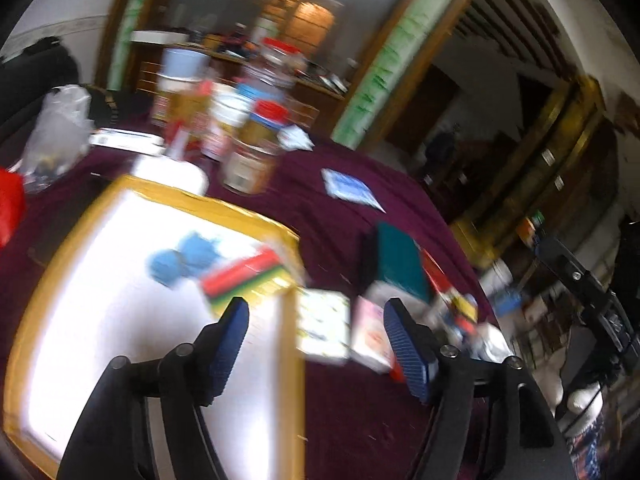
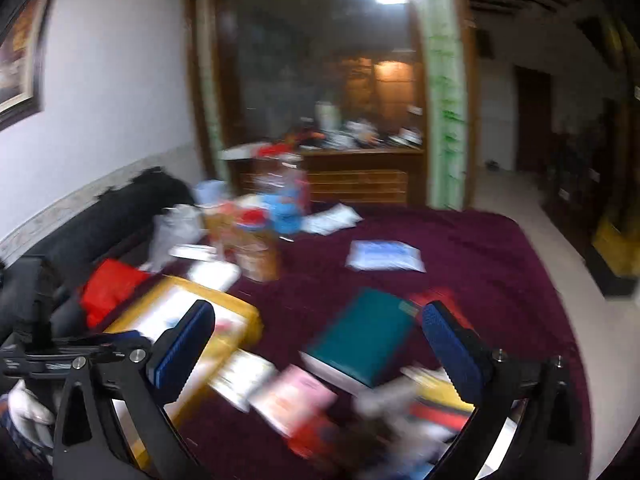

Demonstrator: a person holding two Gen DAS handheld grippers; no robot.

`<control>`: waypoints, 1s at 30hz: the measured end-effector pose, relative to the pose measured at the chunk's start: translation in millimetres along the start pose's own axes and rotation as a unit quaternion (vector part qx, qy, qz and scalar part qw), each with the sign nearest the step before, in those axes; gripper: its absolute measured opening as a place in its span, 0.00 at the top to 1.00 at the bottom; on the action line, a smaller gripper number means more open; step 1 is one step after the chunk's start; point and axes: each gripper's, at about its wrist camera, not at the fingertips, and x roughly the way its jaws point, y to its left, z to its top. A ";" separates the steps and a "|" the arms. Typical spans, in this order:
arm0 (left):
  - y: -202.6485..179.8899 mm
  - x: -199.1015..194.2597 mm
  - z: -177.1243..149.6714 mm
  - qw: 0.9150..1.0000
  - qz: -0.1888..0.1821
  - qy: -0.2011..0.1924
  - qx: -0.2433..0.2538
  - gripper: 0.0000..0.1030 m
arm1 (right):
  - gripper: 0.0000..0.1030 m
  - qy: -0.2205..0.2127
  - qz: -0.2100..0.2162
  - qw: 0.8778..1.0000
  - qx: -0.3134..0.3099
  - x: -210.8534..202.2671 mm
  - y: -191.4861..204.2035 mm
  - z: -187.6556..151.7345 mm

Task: Organize soft objects
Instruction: 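Grasp the pink tissue pack with the left gripper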

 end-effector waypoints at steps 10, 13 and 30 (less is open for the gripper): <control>-89.7 62.0 -49.4 0.992 0.000 0.085 0.088 0.26 | 0.00 0.066 -0.075 0.978 0.184 12.2 -156.8 -98.6; -103.8 77.8 -54.5 0.987 0.030 0.090 0.129 0.26 | 0.00 0.064 -0.075 0.976 0.193 10.1 -169.5 -118.5; -135.4 162.6 -44.0 0.953 0.068 0.136 0.262 0.64 | 0.00 0.076 -0.035 0.985 0.153 14.2 -148.2 -123.9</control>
